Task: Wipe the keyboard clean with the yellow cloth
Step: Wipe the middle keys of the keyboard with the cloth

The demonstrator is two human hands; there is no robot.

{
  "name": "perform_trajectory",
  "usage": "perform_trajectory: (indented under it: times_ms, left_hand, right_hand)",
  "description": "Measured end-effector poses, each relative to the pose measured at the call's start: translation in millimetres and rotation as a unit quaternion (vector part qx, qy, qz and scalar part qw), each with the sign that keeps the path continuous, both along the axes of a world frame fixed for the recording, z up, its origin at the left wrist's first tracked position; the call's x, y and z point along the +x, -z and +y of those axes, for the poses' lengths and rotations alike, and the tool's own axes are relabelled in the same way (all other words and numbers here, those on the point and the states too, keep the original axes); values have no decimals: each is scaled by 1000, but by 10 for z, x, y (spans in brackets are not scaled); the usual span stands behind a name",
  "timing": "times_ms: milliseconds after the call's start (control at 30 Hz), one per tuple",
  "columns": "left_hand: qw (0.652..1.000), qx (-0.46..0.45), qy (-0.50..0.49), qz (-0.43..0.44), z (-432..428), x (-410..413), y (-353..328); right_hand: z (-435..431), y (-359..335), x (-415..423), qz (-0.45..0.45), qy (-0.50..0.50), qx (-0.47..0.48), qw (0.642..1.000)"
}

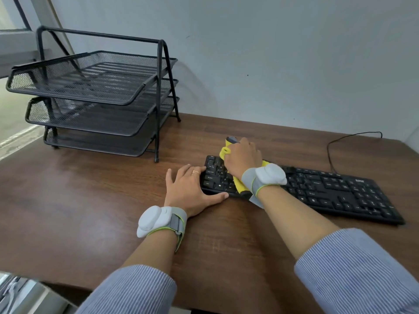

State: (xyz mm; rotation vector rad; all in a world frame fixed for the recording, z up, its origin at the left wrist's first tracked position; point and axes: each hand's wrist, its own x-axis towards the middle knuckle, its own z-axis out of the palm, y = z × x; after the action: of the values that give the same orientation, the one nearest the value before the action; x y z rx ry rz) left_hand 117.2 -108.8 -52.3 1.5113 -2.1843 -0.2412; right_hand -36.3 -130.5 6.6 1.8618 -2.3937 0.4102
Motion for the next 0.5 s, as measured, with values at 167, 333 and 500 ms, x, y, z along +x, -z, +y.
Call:
perform_trajectory:
  times_ms: [167,333,500]
  left_hand:
    - [1000,-2,10,1,1,2,-14]
    - [1000,0,6,-5,10,11,-35]
    - [1000,5,9,-17,1,15,-50]
  right_hand:
    - [343,89,207,2,-125,-46,991]
    - [594,66,119,-15,-160,-30,987]
    - [804,117,215,1,-215,-28,976]
